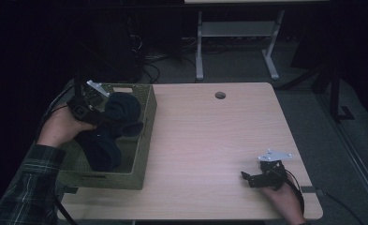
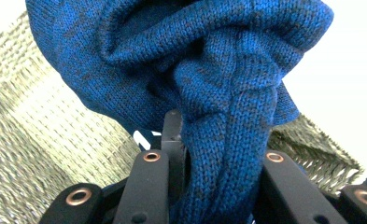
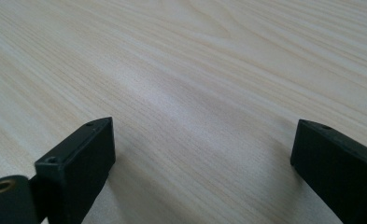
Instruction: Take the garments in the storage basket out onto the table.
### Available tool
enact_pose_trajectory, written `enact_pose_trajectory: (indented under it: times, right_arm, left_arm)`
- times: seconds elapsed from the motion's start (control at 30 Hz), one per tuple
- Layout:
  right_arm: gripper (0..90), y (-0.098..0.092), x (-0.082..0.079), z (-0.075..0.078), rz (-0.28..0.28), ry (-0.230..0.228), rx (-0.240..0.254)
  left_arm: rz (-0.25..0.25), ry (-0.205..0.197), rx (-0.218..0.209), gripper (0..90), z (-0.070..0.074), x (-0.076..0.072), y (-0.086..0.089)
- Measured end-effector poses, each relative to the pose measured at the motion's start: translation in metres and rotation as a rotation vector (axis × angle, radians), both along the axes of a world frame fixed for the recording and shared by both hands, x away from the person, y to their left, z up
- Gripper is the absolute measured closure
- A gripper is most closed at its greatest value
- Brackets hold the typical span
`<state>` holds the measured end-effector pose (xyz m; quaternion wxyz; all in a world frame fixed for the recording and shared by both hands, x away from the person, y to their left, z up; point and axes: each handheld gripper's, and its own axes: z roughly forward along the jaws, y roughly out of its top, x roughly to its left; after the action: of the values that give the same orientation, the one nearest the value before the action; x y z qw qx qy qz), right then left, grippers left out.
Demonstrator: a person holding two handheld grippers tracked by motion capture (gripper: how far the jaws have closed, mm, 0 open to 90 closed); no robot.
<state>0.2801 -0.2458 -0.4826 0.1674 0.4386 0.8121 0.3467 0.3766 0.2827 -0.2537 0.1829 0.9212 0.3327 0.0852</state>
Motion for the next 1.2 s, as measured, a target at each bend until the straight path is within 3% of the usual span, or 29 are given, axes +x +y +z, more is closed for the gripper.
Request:
enact_pose_trajectory:
  times: [0.67,0.9,1.2]
  right_arm:
    - [6.0,0.000,0.000,0.000,0.000,-0.001,0.001]
    - [6.0,0.000,0.000,0.000,0.000,-0.002,0.000]
    - [6.0,0.000,0.000,0.000,0.001,0.000,-0.001]
  left_arm:
    - [-0.083,-0.042,-0.035,73.6,0.044,-0.002,-0.037]
    - [-0.135,-0.059,-0.052,73.6,0.063,-0.006,-0.057]
    - [-0.210,-0.053,-0.065,73.7,0.073,-0.009,-0.087]
